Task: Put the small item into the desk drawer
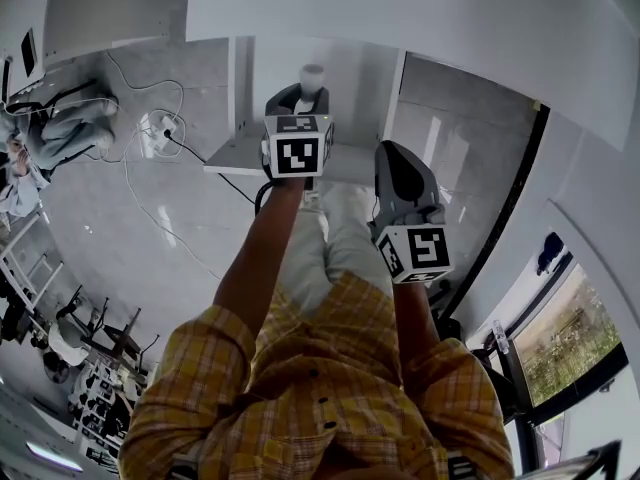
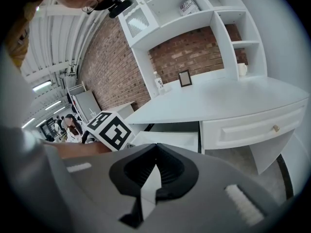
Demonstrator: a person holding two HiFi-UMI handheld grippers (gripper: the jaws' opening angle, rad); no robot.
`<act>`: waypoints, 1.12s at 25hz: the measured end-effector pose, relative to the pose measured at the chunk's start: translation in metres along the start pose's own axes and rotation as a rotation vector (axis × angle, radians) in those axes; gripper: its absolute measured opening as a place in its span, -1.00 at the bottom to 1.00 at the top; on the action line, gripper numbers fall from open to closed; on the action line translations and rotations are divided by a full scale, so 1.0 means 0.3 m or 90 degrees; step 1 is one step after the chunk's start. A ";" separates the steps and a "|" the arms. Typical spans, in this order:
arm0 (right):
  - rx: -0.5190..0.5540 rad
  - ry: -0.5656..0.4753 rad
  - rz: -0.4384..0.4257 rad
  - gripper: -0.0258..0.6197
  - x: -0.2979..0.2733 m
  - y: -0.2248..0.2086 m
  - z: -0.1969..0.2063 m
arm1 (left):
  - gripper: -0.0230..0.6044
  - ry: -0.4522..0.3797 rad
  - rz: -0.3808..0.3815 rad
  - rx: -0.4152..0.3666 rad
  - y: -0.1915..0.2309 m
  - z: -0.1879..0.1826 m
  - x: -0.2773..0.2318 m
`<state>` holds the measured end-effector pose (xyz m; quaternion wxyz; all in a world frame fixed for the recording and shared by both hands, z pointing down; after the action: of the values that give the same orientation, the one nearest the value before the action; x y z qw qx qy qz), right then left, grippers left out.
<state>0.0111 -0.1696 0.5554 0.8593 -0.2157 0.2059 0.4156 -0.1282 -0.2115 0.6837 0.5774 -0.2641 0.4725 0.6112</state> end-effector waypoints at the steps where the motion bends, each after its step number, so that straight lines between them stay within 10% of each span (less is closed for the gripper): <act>1: 0.000 0.001 -0.004 -0.92 -0.003 0.001 0.002 | -0.42 0.005 -0.001 0.001 0.002 0.002 -0.009; 28: -0.009 0.030 0.011 -0.92 -0.034 -0.047 0.069 | -0.42 0.120 -0.034 0.022 0.076 0.101 -0.275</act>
<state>0.0201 -0.1727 0.5807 0.8488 -0.2299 0.2251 0.4195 -0.1272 -0.2198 0.7740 0.5509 -0.3231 0.5281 0.5597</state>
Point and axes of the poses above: the fingertips, and each gripper's own axes: x backward along the fingers, y to its left, z out of its underside, the point moved 2 cm from there along x, backward along the fingers, and after that the axes turned 11 degrees about x, right-handed, at the moved point
